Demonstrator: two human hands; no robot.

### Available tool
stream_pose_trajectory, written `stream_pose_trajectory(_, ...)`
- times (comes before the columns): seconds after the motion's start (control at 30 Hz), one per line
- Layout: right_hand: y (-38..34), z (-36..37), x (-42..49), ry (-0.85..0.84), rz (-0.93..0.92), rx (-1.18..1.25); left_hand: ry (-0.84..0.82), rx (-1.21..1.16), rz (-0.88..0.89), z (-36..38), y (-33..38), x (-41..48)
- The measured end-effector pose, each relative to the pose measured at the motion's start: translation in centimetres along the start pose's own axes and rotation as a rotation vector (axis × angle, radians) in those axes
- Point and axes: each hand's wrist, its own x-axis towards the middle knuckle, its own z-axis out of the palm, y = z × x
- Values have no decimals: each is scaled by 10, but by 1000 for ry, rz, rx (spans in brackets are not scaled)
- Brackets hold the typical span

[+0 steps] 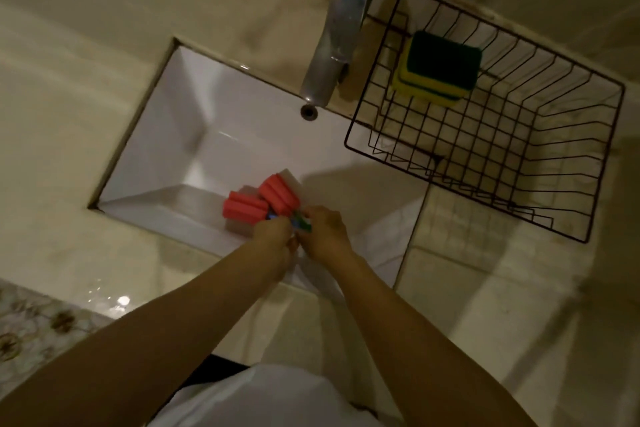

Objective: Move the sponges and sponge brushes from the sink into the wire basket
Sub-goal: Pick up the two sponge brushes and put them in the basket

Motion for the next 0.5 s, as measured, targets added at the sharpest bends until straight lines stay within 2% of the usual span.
stream_pose_trajectory(0.13, 9, 9, 3, -80, 40, 61, 66, 25, -18, -2, -6, 17)
stream_pose_trajectory(0.27, 10, 2, 0, -36, 4, -16, 58, -70, 24, -3, -9, 11)
stream_pose_trajectory(0.4, 6, -21, -25, 61, -46, 127, -85, -85, 160, -5, -11, -29)
stream_pose_trajectory(0.5, -2, -47, -52, 77, -64, 233, -135, 83, 334, -15, -6, -68)
